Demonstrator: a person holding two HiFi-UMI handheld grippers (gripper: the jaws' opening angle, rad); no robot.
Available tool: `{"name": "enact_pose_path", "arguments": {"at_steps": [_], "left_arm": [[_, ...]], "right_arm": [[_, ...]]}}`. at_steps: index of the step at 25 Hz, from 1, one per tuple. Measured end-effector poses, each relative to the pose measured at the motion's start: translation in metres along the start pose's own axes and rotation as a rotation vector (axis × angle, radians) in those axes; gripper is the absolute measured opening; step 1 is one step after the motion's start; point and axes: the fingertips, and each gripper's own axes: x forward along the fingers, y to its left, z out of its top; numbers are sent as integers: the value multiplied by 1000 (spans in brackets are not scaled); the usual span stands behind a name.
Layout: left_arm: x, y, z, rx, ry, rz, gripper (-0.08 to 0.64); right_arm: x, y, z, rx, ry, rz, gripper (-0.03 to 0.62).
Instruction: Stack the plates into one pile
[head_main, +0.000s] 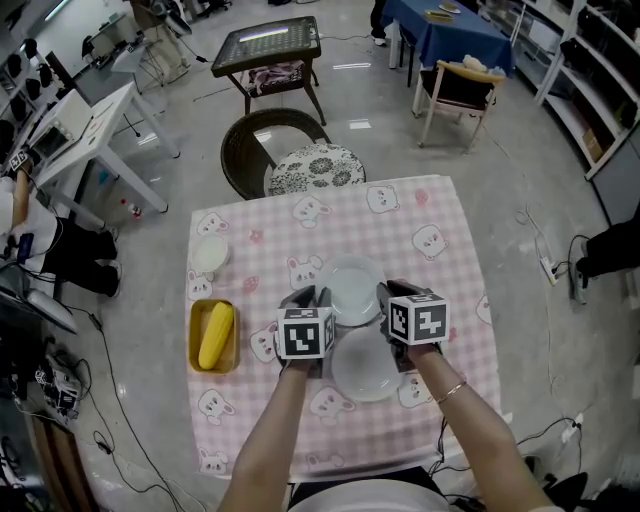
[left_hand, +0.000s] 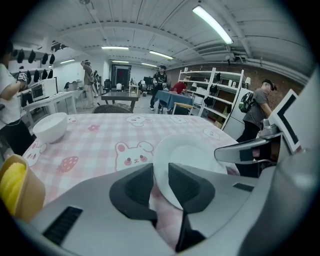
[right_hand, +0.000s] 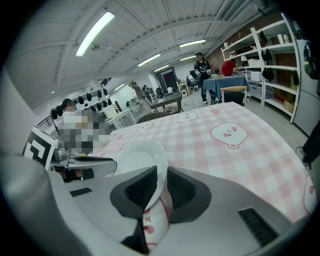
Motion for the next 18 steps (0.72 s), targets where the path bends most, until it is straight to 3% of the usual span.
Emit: {"name": "enact_pose_path", "arguments": {"at_steps": [10, 18], "left_arm": [[-37, -11, 32, 32, -106, -11, 77], [-96, -28, 40, 67, -184, -41, 64]], "right_arm": [[-39, 11, 29, -31, -121, -20, 54], [-91, 35, 22, -40, -169, -29, 52]]}}
